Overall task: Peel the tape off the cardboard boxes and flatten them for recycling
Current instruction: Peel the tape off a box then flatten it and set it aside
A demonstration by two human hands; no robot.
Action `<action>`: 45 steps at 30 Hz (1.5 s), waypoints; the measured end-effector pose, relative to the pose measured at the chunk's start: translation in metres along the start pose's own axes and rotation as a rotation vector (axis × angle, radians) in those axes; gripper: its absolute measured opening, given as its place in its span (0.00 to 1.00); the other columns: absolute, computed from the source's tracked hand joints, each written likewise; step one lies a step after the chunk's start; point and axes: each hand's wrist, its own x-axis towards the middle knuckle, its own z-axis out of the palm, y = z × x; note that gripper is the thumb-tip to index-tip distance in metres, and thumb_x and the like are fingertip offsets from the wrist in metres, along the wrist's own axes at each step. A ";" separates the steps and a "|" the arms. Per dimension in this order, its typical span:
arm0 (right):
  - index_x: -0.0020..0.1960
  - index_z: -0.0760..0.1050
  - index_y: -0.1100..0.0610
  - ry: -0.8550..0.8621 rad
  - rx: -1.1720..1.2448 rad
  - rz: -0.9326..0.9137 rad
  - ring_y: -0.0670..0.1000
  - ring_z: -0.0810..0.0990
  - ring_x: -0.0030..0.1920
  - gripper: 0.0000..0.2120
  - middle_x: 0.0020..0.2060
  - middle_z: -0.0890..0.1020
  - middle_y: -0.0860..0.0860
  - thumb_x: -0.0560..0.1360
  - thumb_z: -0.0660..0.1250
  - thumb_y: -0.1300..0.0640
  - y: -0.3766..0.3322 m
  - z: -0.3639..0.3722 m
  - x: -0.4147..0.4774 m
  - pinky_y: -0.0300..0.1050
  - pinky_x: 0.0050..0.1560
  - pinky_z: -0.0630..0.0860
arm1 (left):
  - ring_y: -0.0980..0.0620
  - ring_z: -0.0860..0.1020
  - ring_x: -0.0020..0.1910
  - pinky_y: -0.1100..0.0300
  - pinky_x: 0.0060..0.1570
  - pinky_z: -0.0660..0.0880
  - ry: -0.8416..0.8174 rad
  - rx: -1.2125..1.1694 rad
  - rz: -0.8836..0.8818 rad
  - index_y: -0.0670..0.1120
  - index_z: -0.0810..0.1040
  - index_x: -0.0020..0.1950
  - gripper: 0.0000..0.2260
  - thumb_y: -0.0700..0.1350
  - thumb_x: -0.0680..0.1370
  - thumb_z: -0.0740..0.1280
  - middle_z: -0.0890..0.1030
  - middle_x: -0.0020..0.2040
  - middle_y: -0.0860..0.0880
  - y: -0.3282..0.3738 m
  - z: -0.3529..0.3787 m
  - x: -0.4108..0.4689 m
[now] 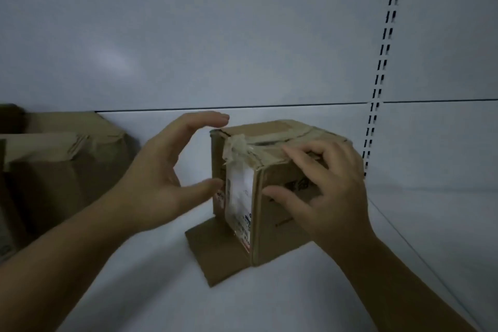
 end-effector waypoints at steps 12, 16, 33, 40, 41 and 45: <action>0.59 0.78 0.62 -0.046 0.055 0.038 0.55 0.73 0.54 0.17 0.49 0.79 0.56 0.73 0.58 0.64 0.002 0.011 0.003 0.50 0.59 0.68 | 0.59 0.70 0.60 0.64 0.58 0.71 -0.082 0.345 0.016 0.62 0.71 0.60 0.23 0.63 0.67 0.68 0.72 0.57 0.60 -0.019 0.029 0.014; 0.60 0.75 0.62 -0.029 0.097 0.115 0.55 0.72 0.61 0.18 0.57 0.77 0.55 0.73 0.63 0.57 0.005 0.010 -0.002 0.64 0.63 0.66 | 0.53 0.74 0.56 0.52 0.55 0.74 -0.016 0.197 0.012 0.58 0.75 0.57 0.18 0.59 0.68 0.70 0.76 0.53 0.58 -0.023 0.031 0.016; 0.58 0.79 0.61 0.019 0.018 0.075 0.52 0.72 0.55 0.16 0.51 0.79 0.54 0.74 0.64 0.56 0.015 0.009 -0.002 0.58 0.57 0.70 | 0.56 0.73 0.61 0.57 0.58 0.72 0.169 0.518 0.201 0.47 0.75 0.65 0.19 0.53 0.79 0.60 0.77 0.60 0.53 -0.020 0.041 0.015; 0.58 0.79 0.59 0.012 0.001 0.074 0.51 0.72 0.53 0.15 0.50 0.80 0.53 0.74 0.63 0.55 0.016 0.005 -0.002 0.44 0.57 0.62 | 0.50 0.45 0.77 0.45 0.70 0.51 0.065 0.543 0.090 0.58 0.60 0.72 0.36 0.68 0.67 0.65 0.58 0.76 0.51 -0.024 0.027 0.015; 0.58 0.80 0.59 0.006 -0.003 0.078 0.51 0.72 0.53 0.15 0.49 0.80 0.52 0.74 0.63 0.55 0.016 0.005 -0.001 0.44 0.57 0.62 | 0.49 0.45 0.77 0.47 0.70 0.50 0.057 0.564 0.103 0.58 0.60 0.71 0.35 0.68 0.68 0.65 0.57 0.76 0.48 -0.023 0.026 0.015; 0.58 0.80 0.56 -0.032 -0.022 0.105 0.52 0.72 0.53 0.15 0.50 0.79 0.51 0.74 0.63 0.53 0.015 0.007 0.001 0.45 0.57 0.61 | 0.41 0.44 0.77 0.53 0.73 0.46 0.128 0.631 0.153 0.56 0.67 0.67 0.27 0.63 0.70 0.66 0.51 0.77 0.40 -0.018 0.027 0.012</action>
